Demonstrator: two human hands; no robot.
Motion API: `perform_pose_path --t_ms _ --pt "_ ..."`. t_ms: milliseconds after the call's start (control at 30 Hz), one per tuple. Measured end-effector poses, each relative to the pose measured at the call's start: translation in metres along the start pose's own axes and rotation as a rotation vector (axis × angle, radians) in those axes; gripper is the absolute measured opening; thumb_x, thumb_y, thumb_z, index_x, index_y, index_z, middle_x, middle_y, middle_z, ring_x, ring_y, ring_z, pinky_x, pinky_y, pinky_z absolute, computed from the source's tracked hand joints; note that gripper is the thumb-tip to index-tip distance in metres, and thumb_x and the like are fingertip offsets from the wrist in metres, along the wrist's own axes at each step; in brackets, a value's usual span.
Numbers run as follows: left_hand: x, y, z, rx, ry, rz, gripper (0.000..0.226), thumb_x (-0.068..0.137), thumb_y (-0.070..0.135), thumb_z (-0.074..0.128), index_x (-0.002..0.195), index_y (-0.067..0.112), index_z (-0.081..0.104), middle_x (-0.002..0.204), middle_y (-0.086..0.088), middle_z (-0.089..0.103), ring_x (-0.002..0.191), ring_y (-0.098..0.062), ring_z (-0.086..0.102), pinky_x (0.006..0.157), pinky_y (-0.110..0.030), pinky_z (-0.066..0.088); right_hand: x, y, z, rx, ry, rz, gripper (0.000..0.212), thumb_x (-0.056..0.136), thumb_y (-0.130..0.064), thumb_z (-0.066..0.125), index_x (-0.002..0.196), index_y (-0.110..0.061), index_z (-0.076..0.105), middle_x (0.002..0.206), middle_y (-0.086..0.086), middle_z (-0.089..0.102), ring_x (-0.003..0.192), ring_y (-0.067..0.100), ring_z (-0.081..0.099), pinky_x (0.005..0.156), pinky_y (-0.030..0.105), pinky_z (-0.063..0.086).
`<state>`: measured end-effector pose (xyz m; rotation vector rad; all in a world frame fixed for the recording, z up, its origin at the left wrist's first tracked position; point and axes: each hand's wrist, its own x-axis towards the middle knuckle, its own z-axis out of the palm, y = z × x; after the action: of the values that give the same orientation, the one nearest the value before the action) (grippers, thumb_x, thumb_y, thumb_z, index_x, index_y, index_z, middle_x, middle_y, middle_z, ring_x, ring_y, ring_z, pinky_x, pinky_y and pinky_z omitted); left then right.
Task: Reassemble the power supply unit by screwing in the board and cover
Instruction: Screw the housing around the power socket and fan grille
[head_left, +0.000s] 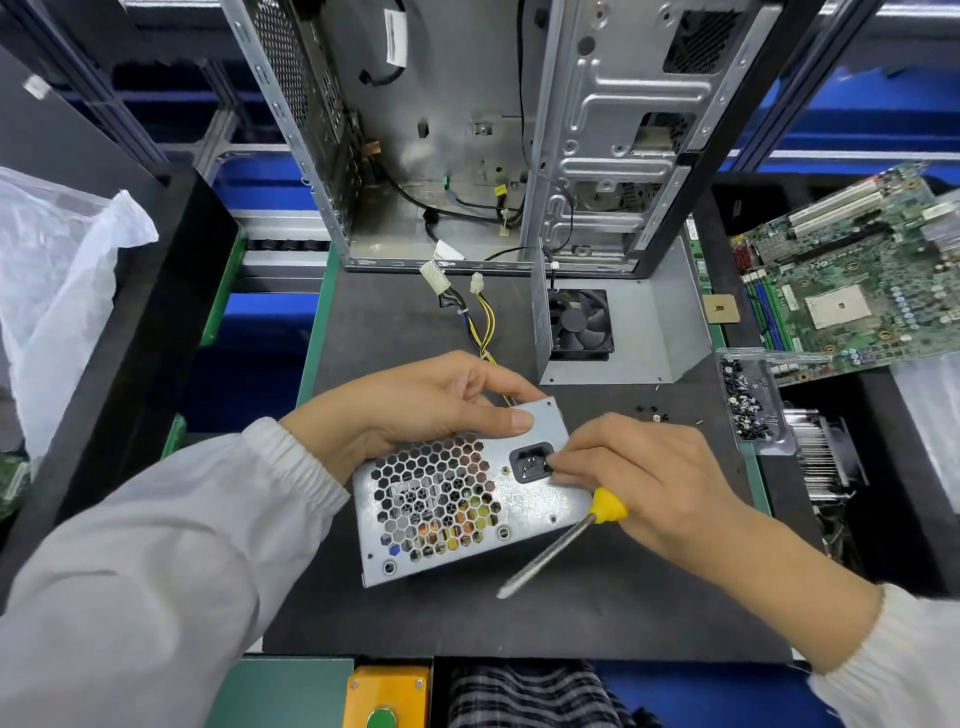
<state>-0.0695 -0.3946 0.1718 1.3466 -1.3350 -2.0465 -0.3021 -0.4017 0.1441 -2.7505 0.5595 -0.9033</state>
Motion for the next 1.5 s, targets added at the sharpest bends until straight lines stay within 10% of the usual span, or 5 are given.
perform_pose_path --t_ms 233,667,1200,1300,1500 --pt "0.0 0.0 0.0 -0.011 -0.007 0.015 0.033 0.094 0.009 0.06 0.126 0.004 0.062 0.11 -0.029 0.068 0.095 -0.032 0.066 0.086 -0.034 0.055 -0.003 -0.012 0.006 0.58 0.119 0.439 0.009 0.083 -0.008 0.067 0.087 -0.007 0.074 0.091 -0.002 0.061 0.084 0.004 0.06 0.075 0.013 0.046" --pt "0.0 -0.001 0.0 -0.048 -0.023 0.018 0.037 0.089 0.015 0.063 0.125 0.006 0.064 0.102 -0.02 0.073 0.091 -0.03 0.069 0.085 -0.038 0.056 0.007 -0.021 -0.003 0.927 0.169 0.847 0.023 0.071 -0.013 0.076 0.092 -0.022 0.075 0.076 0.007 0.069 0.066 0.01 0.06 0.064 0.014 0.048" --pt "0.003 -0.005 -0.001 -0.05 -0.013 0.034 0.034 0.088 0.015 0.065 0.121 0.006 0.066 0.112 -0.028 0.068 0.096 -0.036 0.069 0.088 -0.042 0.055 0.01 -0.019 -0.008 0.545 0.018 0.71 0.01 0.072 -0.026 0.074 0.07 -0.017 0.07 0.078 -0.004 0.058 0.075 0.009 0.055 0.066 0.013 0.04" --pt "0.004 -0.006 -0.002 -0.04 -0.01 0.027 0.037 0.086 0.018 0.067 0.122 0.009 0.066 0.118 -0.028 0.065 0.111 -0.049 0.06 0.099 -0.052 0.048 0.01 -0.01 -0.009 0.455 0.011 0.552 0.017 0.078 -0.021 0.074 0.073 -0.006 0.069 0.081 -0.002 0.056 0.073 0.009 0.053 0.065 0.018 0.041" --pt "0.003 -0.006 -0.002 -0.075 -0.045 0.021 0.032 0.092 0.013 0.064 0.124 0.009 0.065 0.101 -0.015 0.074 0.086 -0.021 0.072 0.077 -0.028 0.059 0.013 0.013 -0.01 0.055 -0.033 0.065 0.025 0.09 -0.023 0.06 0.079 -0.004 0.072 0.081 0.01 0.062 0.057 0.022 0.058 0.041 0.033 0.045"
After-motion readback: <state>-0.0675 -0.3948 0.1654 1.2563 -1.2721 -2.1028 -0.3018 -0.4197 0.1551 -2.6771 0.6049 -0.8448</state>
